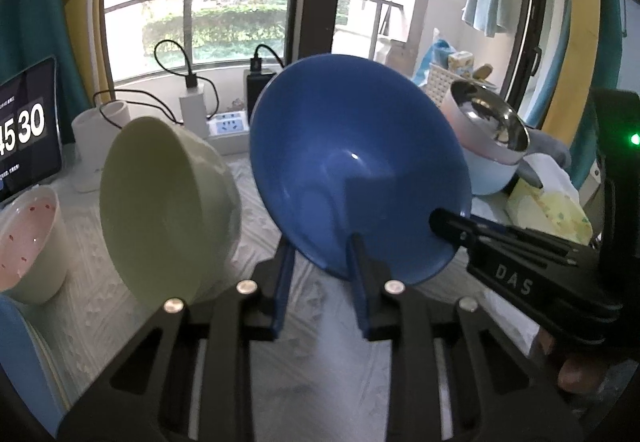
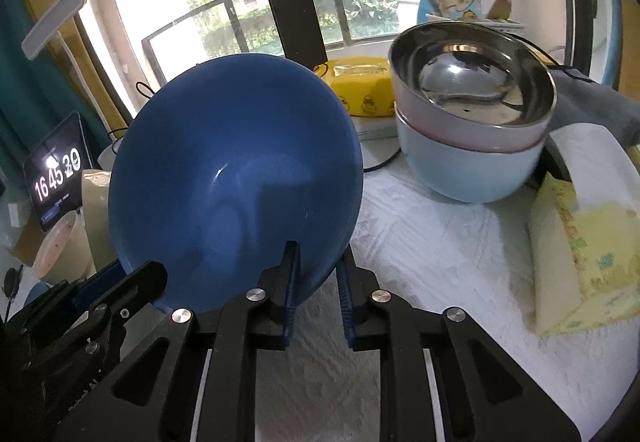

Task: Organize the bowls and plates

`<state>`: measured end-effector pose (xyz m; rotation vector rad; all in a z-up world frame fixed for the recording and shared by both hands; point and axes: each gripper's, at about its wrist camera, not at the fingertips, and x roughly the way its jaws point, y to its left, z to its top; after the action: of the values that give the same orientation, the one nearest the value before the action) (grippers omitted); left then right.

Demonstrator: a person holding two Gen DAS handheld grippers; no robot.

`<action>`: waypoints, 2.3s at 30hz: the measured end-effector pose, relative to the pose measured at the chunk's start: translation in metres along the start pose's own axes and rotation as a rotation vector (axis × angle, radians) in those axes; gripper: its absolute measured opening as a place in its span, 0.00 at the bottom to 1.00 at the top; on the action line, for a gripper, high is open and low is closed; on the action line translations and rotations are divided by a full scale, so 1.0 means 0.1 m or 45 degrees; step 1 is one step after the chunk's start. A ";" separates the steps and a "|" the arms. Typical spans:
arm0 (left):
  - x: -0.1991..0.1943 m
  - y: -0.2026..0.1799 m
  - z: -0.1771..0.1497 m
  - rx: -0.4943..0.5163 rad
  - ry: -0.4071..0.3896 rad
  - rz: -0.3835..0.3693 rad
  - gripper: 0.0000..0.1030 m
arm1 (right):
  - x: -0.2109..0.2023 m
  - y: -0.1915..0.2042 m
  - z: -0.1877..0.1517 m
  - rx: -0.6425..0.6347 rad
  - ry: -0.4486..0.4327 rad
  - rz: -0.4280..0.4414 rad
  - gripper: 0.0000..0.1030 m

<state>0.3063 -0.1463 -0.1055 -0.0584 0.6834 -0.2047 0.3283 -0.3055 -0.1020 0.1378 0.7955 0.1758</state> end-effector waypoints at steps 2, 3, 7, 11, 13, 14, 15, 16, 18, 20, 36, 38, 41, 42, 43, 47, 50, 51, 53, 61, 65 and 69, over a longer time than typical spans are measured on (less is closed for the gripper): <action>-0.03 -0.01 -0.01 0.001 0.001 -0.002 0.26 | -0.02 0.01 -0.02 0.002 0.000 0.000 0.19; -0.05 -0.02 -0.01 0.004 0.001 -0.002 0.26 | -0.03 0.02 -0.02 0.005 0.000 0.001 0.19; -0.13 -0.03 -0.03 0.007 -0.003 -0.004 0.26 | -0.07 0.05 -0.03 0.010 -0.002 0.004 0.19; -0.22 -0.06 -0.06 0.015 -0.009 -0.007 0.26 | -0.16 0.06 -0.08 0.011 -0.010 0.002 0.19; -0.26 -0.06 -0.07 0.018 -0.013 -0.009 0.26 | -0.23 0.07 -0.13 0.013 -0.012 0.001 0.19; -0.29 -0.06 -0.07 0.018 -0.015 -0.011 0.26 | -0.25 0.07 -0.15 0.014 -0.014 0.002 0.19; -0.32 -0.06 -0.08 0.018 -0.017 -0.013 0.26 | -0.28 0.08 -0.16 0.014 -0.017 0.001 0.19; -0.34 -0.06 -0.09 0.017 -0.018 -0.015 0.26 | -0.31 0.09 -0.17 0.014 -0.019 0.000 0.19; -0.39 -0.06 -0.11 0.014 -0.019 -0.019 0.26 | -0.39 0.11 -0.21 0.013 -0.024 -0.002 0.19; -0.45 -0.04 -0.13 0.008 -0.019 -0.024 0.26 | -0.41 0.11 -0.23 0.014 -0.026 -0.002 0.19; -0.83 0.02 -0.28 0.003 -0.045 -0.033 0.26 | -0.76 0.29 -0.42 0.004 -0.048 -0.005 0.19; -0.88 0.03 -0.29 0.004 -0.048 -0.035 0.26 | -0.80 0.31 -0.45 0.003 -0.051 -0.008 0.19; -0.94 0.04 -0.32 0.000 -0.049 -0.037 0.26 | -0.87 0.35 -0.49 0.005 -0.051 -0.007 0.19; -0.96 0.05 -0.33 -0.002 -0.050 -0.037 0.26 | -0.89 0.36 -0.51 0.007 -0.051 -0.006 0.19; -0.99 0.06 -0.35 -0.005 -0.051 -0.037 0.26 | -0.90 0.37 -0.52 0.008 -0.049 -0.004 0.19; -1.08 0.09 -0.39 -0.006 -0.058 -0.034 0.26 | -0.98 0.44 -0.58 0.004 -0.054 0.000 0.19; -1.14 0.11 -0.42 -0.008 -0.060 -0.033 0.26 | -1.03 0.48 -0.62 0.002 -0.056 0.002 0.19; -1.16 0.11 -0.44 -0.009 -0.059 -0.033 0.26 | -1.05 0.50 -0.63 0.001 -0.056 0.002 0.20; -1.19 0.14 -0.46 -0.011 -0.059 -0.032 0.26 | -1.07 0.53 -0.66 -0.002 -0.054 0.002 0.20; -1.33 0.22 -0.58 -0.024 -0.055 -0.029 0.26 | -1.15 0.65 -0.77 -0.003 -0.041 0.012 0.20; -1.41 0.27 -0.63 -0.030 -0.055 -0.026 0.26 | -1.19 0.70 -0.81 -0.008 -0.032 0.013 0.20; -1.48 0.30 -0.68 -0.036 -0.054 -0.024 0.26 | -1.22 0.76 -0.86 -0.012 -0.019 0.017 0.21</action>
<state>0.1562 -0.0858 -0.0693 -0.0959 0.6439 -0.2116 0.1750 -0.2522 -0.0621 0.1350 0.7792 0.1906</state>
